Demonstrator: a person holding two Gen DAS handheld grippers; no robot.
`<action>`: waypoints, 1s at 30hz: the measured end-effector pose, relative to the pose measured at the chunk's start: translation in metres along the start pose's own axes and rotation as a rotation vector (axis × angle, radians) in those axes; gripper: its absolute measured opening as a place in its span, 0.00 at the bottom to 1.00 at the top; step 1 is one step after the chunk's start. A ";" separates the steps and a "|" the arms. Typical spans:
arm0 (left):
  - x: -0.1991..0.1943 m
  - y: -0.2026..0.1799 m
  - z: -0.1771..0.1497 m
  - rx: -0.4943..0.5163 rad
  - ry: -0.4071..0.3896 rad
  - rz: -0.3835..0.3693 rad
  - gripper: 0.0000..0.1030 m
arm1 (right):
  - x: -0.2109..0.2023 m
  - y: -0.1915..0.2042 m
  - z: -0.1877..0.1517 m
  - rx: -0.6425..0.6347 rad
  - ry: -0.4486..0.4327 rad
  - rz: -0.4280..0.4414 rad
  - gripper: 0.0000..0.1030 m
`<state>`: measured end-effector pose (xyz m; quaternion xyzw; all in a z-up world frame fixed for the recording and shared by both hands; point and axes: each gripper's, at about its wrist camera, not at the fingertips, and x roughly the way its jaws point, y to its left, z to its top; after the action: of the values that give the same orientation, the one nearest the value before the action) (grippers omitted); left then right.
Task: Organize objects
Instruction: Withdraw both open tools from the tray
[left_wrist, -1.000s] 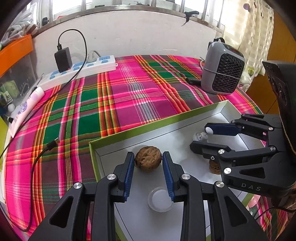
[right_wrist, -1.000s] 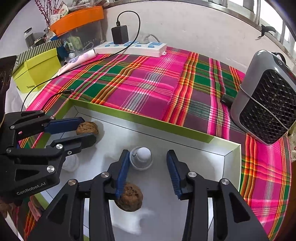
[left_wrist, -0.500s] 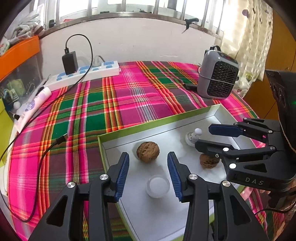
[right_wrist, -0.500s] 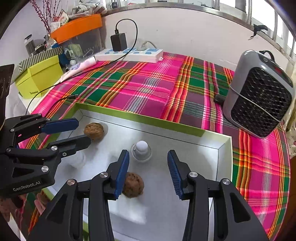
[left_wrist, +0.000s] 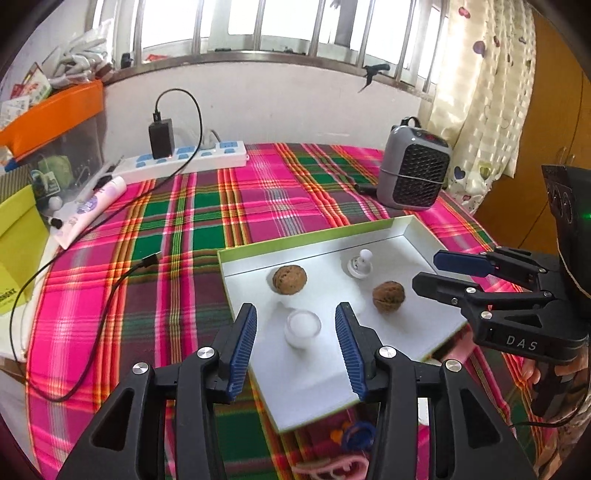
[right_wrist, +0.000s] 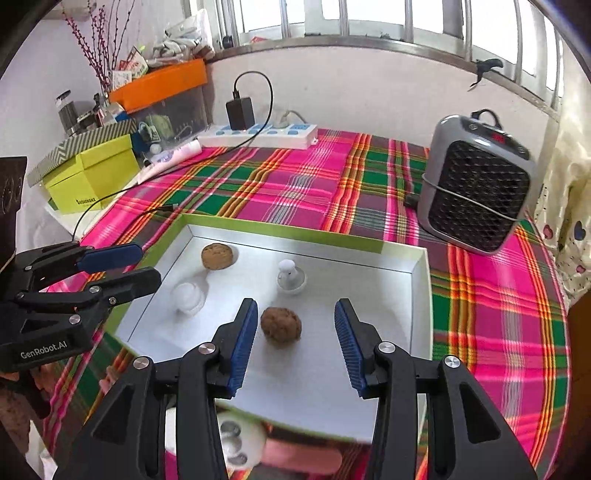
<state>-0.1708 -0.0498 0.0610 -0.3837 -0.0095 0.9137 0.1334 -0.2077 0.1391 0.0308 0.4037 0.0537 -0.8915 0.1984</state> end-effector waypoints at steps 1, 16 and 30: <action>-0.003 0.000 -0.002 -0.001 -0.004 -0.002 0.42 | -0.005 0.000 -0.004 0.003 -0.007 -0.001 0.43; -0.040 0.006 -0.070 -0.004 0.025 -0.103 0.42 | -0.049 -0.008 -0.053 0.057 -0.057 -0.022 0.43; -0.032 -0.016 -0.093 0.164 0.065 -0.115 0.44 | -0.040 -0.018 -0.085 0.078 0.003 -0.032 0.43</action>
<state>-0.0803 -0.0505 0.0191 -0.3998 0.0477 0.8893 0.2169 -0.1314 0.1895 0.0024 0.4116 0.0256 -0.8953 0.1682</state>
